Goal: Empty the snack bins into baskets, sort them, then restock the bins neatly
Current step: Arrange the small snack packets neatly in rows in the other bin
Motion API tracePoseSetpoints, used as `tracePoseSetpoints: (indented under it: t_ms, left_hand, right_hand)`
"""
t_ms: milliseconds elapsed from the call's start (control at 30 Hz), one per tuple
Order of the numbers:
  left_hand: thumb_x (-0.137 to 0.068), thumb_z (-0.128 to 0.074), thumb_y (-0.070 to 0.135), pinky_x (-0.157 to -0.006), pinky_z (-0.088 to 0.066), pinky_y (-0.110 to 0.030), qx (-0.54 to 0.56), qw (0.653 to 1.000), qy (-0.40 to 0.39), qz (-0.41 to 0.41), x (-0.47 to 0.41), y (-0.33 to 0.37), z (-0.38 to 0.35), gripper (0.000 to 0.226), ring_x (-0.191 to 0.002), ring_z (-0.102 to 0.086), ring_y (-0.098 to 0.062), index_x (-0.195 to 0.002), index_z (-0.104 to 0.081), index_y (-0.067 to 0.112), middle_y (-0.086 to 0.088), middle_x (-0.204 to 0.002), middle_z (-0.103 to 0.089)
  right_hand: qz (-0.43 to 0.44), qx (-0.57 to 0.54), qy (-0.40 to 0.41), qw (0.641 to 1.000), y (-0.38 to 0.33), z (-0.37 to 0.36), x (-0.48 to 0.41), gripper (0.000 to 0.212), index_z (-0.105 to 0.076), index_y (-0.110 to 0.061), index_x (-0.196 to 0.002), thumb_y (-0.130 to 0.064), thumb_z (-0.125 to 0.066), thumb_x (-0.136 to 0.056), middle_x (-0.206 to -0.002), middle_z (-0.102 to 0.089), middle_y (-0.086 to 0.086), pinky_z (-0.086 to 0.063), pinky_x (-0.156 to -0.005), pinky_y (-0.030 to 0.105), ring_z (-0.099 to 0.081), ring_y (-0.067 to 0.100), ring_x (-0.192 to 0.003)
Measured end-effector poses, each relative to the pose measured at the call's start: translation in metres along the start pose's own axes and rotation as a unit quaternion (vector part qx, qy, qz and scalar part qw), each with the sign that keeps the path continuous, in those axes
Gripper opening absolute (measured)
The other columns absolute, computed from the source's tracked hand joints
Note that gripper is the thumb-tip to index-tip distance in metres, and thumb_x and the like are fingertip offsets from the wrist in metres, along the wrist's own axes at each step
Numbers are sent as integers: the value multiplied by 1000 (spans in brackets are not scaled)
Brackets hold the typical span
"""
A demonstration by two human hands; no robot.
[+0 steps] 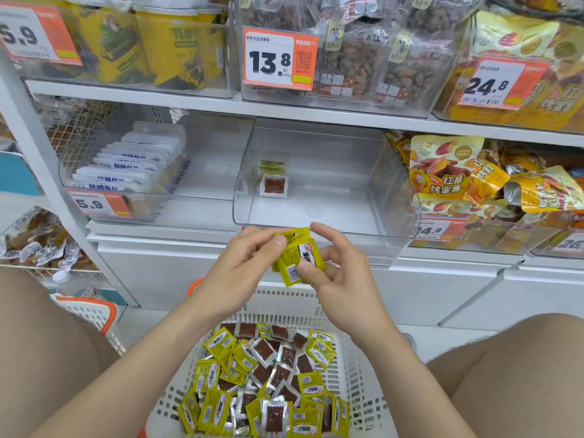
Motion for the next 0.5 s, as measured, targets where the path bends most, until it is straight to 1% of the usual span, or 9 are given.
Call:
tracePoseSetpoints:
  t_ms: [33,67,133,200,300,333,400,467,500]
  left_hand:
    - [-101,-55,37,-106,-49,-40,24,1000,-8,12,3,0,-5,36,-120,-64,-18,-134,-69,33,4,-118,-71]
    - [-99,-56,36,-109,-49,-41,48,999,-9,20,5,0,-9,40,-122,-64,-17,-138,-65,30,4,-124,-70]
    - [-102,-55,35,-111,-48,-41,73,997,11,16,8,0,-14,42,-123,-64,-15,-143,-57,32,6,-129,-68]
    - [-109,-47,34,-107,-48,-40,86,996,33,-3,10,0,-17,35,-120,-63,-18,-143,-53,37,-2,-130,-63]
    - [-113,-38,34,-94,-50,-32,99,992,82,-16,14,6,-25,21,-108,-64,-18,-126,-55,28,-9,-122,-61]
    - [-113,-36,35,-88,-52,-29,103,988,113,-15,16,8,-27,20,-99,-64,-16,-118,-53,25,-8,-114,-62]
    - [-113,-37,36,-74,-52,-30,119,973,198,7,16,8,-27,15,-83,-61,-13,-108,-48,28,-1,-96,-59]
    - [-113,-40,28,-68,-52,-36,135,955,262,36,15,3,-22,14,-77,-61,-17,-104,-49,32,-2,-92,-60]
    - [-112,-41,24,-68,-52,-40,131,952,272,44,13,1,-19,16,-77,-62,-20,-103,-52,31,-5,-92,-62]
  right_hand:
    - [13,12,-22,1000,-1,-4,0,53,-56,-38,-141,-12,-71,-97,-96,-68,-7,-57,-71,46,-72,29,-76]
    - [38,45,-37,998,-3,-6,0,51,-55,-39,-143,-16,-68,-99,-98,-68,-13,-57,-71,42,-70,20,-75]
    - [80,123,-47,988,-7,-11,2,48,-51,-40,-147,-22,-60,-103,-111,-64,-15,-54,-84,36,-63,3,-90]
    - [74,138,-35,987,-10,-15,7,50,-43,-37,-153,-20,-53,-107,-125,-51,-7,-50,-99,30,-57,-1,-107]
    - [104,163,-23,981,-18,-27,19,48,-36,-31,-154,-19,-47,-109,-138,-44,-12,-39,-109,25,-45,2,-128]
    - [112,163,-27,980,-17,-32,21,47,-36,-32,-151,-18,-47,-108,-139,-47,-15,-38,-109,25,-43,5,-131]
    - [92,106,-60,988,-19,-42,27,42,-35,-34,-144,-15,-47,-108,-133,-55,-16,-42,-103,21,-51,4,-126]
    - [77,64,-89,991,-19,-49,31,40,-32,-31,-143,-13,-46,-109,-128,-60,-15,-46,-96,16,-58,1,-118]
    - [82,63,-95,990,-21,-51,32,43,-31,-30,-146,-13,-45,-109,-129,-60,-15,-46,-95,16,-58,1,-118]
Point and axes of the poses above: each hand's wrist, its own x-axis away from the middle knuckle, its own z-axis out of the back of the hand, y = z × x, the point moved 3 cm from there along -x, towards the middle knuckle
